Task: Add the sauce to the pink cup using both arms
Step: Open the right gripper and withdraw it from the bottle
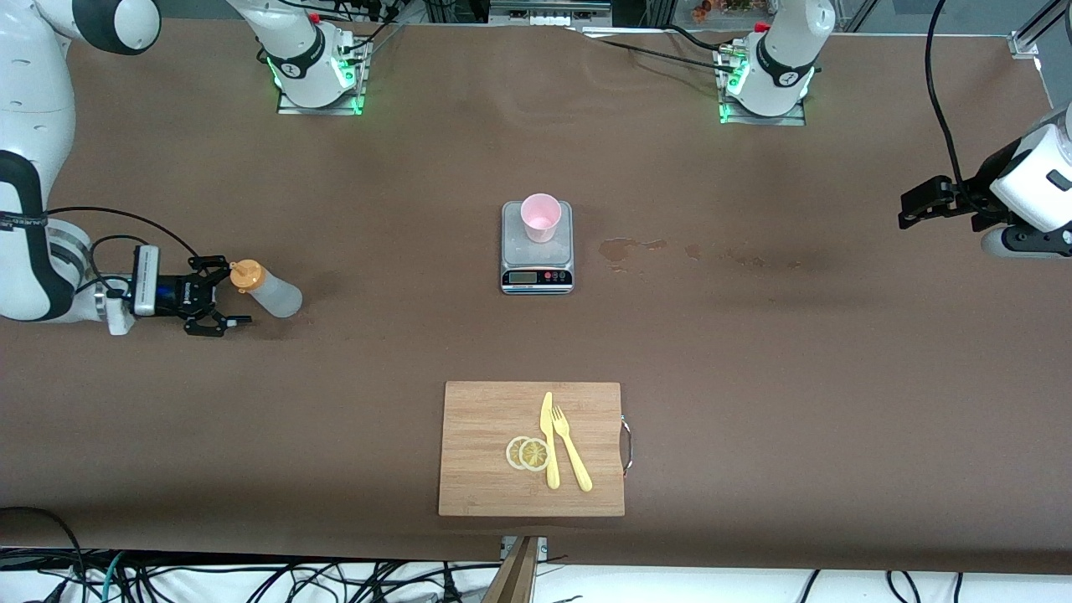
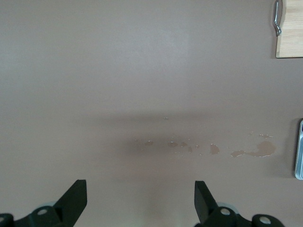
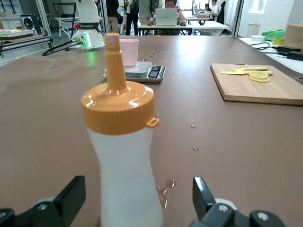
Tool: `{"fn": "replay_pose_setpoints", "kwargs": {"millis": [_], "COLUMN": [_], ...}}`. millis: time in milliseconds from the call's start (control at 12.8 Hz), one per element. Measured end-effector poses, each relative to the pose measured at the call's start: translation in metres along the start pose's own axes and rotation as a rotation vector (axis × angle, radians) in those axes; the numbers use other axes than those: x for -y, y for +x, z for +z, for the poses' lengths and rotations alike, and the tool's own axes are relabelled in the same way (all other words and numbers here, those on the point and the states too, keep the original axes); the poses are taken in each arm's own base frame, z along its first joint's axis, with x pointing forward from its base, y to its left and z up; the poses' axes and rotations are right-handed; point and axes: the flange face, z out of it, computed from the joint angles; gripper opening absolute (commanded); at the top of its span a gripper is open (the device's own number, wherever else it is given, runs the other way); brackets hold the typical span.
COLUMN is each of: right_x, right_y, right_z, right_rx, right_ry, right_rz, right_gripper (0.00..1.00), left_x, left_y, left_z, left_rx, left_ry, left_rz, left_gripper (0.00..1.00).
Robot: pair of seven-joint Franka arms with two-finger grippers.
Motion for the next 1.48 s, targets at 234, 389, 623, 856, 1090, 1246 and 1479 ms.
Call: {"fn": "replay_pose_setpoints", "kwargs": {"millis": [234,389,623,856,1090,1246,1479], "right_x": [0.012,0.013,0.022,0.028,0.023,0.020,0.018], "right_y": [0.009,0.044,0.117,0.188,0.232,0.271,0.319], "right_z": [-0.040,-0.075,-0.129,-0.156,-0.150,-0.150,-0.147], "right_rx": [0.073,0.169,0.355,0.495,0.614,0.733,0.837], "right_ry": [0.026,0.054,0.074,0.049,0.046,0.007,-0.095], "right_rz": [-0.004,-0.018,0.062,0.169,0.289,0.368,0.456], "right_gripper": [1.00,1.00,1.00,1.00,1.00,1.00,1.00], "left_x": [0.000,0.000,0.000,0.000,0.000,0.000,0.000], "left_y": [0.000,0.000,0.000,0.000,0.000,0.000,0.000], "left_z": [0.000,0.000,0.000,0.000,0.000,0.000,0.000], "left_rx": [0.000,0.000,0.000,0.000,0.000,0.000,0.000], "left_ry": [0.000,0.000,0.000,0.000,0.000,0.000,0.000], "left_rz": [0.000,0.000,0.000,0.000,0.000,0.001,0.001], "left_gripper": [1.00,1.00,1.00,1.00,1.00,1.00,1.00]}}
